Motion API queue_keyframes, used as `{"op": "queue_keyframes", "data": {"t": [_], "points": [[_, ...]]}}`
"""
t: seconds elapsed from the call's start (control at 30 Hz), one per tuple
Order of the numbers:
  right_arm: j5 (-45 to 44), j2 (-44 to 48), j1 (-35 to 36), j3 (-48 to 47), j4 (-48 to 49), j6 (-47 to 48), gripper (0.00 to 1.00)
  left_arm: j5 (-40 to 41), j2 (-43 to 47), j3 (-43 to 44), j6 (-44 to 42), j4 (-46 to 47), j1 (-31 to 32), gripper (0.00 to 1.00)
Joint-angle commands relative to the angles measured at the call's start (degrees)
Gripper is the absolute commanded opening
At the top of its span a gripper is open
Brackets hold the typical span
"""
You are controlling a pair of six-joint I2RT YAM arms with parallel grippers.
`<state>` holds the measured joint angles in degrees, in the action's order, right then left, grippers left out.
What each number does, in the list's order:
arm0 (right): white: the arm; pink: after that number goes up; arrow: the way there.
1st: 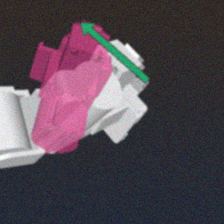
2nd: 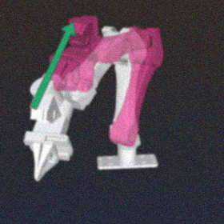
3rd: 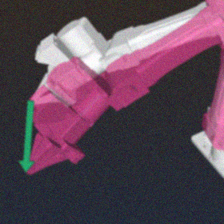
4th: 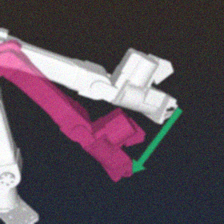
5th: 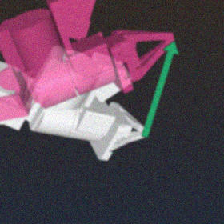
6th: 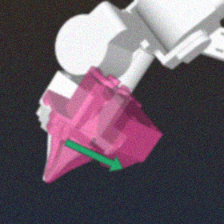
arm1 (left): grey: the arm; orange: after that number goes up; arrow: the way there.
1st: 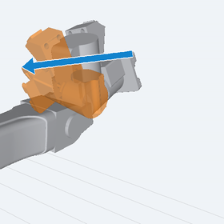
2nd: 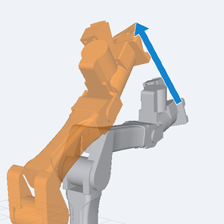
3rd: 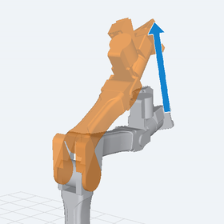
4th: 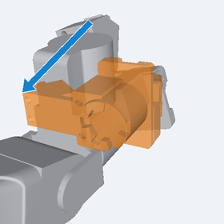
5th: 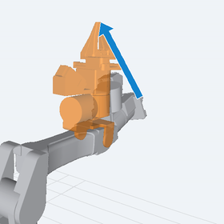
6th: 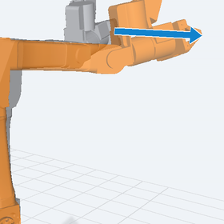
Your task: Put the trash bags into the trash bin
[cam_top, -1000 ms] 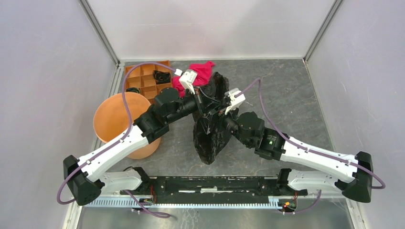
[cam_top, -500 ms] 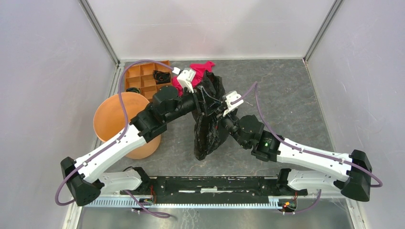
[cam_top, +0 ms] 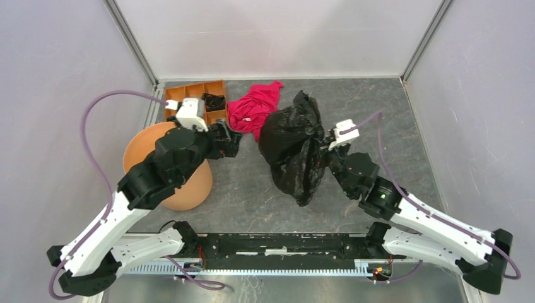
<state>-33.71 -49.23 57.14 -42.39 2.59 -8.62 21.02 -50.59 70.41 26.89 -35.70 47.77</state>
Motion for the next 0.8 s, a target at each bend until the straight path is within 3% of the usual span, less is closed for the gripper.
{"op": "queue_keyframes", "data": {"t": [0.0, 0.13, 0.37, 0.43, 0.6, 0.67, 0.77], "points": [[-2.08, 6.1, -2.73, -1.2, -5.47, 1.77, 0.0, 26.87, -1.82, 1.9, 3.35, -17.99, -0.14, 1.0], [-3.03, 9.85, -2.81, -3.15, -8.45, 2.56, 0.0, 30.21, -8.31, 2.54, 6.19, -24.62, -2.42, 1.0], [-1.56, 13.4, -2.83, -3.83, -11.84, -0.27, 0.0, 25.9, -10.36, -1.67, 5.14, -20.82, -6.6, 0.98], [-1.06, 14.09, -2.81, -4.23, -12.55, -0.9, 0.0, 22.76, -10.05, -3.09, 4.86, -19.54, -6.86, 0.89], [-0.15, 15.19, -2.82, -6.9, -14.1, -1.25, 0.01, 13.86, -7.16, -4.31, 2.67, -16.08, -6.93, 0.53], [0.19, 15.42, -2.81, -8.23, -14.52, -0.83, 0.01, 10.09, -6.59, -4.32, 0.83, -15.24, -6.92, 0.48], [0.28, 15.79, -2.82, -10.23, -15.13, -0.1, 0.01, 3.54, -7.86, -3.3, -2.7, -15.8, -6.89, 0.32]]}}
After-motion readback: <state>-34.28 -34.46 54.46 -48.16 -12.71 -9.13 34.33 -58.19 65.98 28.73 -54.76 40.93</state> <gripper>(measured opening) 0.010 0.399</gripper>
